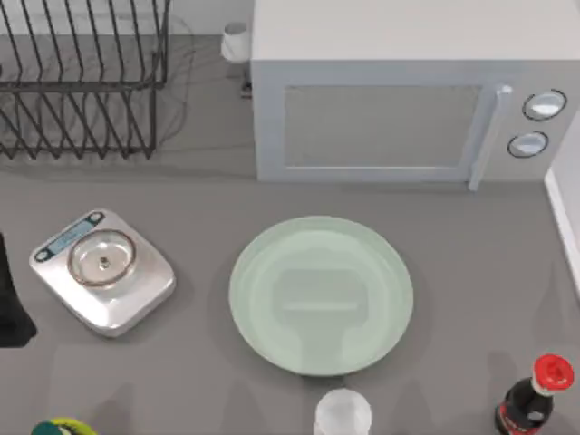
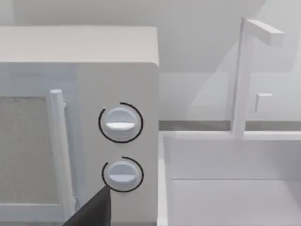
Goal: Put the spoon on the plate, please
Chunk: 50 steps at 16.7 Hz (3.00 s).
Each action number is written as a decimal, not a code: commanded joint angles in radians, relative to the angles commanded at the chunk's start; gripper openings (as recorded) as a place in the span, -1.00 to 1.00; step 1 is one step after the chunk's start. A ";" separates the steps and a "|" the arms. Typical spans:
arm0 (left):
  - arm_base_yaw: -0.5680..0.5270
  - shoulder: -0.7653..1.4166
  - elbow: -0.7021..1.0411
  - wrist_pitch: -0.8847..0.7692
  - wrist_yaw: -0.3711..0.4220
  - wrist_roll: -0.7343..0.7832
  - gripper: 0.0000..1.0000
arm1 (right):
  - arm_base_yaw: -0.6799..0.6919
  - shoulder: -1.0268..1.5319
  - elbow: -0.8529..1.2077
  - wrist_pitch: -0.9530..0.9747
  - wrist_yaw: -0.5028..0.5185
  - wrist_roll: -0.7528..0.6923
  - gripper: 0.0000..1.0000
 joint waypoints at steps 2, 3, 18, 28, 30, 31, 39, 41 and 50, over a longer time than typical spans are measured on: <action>0.000 0.000 0.000 0.000 0.000 0.000 1.00 | 0.000 0.000 0.000 0.000 0.000 0.000 1.00; 0.003 0.010 0.010 -0.008 0.000 0.005 1.00 | 0.000 0.000 0.000 0.000 0.000 0.000 1.00; 0.242 1.174 0.823 -0.701 0.004 0.405 1.00 | 0.000 0.000 0.000 0.000 0.000 0.000 1.00; 0.367 1.767 1.262 -1.049 0.003 0.615 1.00 | 0.000 0.000 0.000 0.000 0.000 0.000 1.00; 0.371 1.784 1.277 -1.059 0.003 0.622 1.00 | 0.000 0.000 0.000 0.000 0.000 0.000 1.00; 0.371 1.784 1.277 -1.059 0.003 0.622 1.00 | 0.000 0.000 0.000 0.000 0.000 0.000 1.00; 0.370 1.836 1.205 -0.939 0.004 0.620 1.00 | 0.000 0.000 0.000 0.000 0.000 0.000 1.00; 0.370 1.880 1.153 -0.830 0.004 0.622 1.00 | 0.000 0.000 0.000 0.000 0.000 0.000 1.00; 0.373 1.957 1.065 -0.675 0.004 0.626 1.00 | 0.000 0.000 0.000 0.000 0.000 0.000 1.00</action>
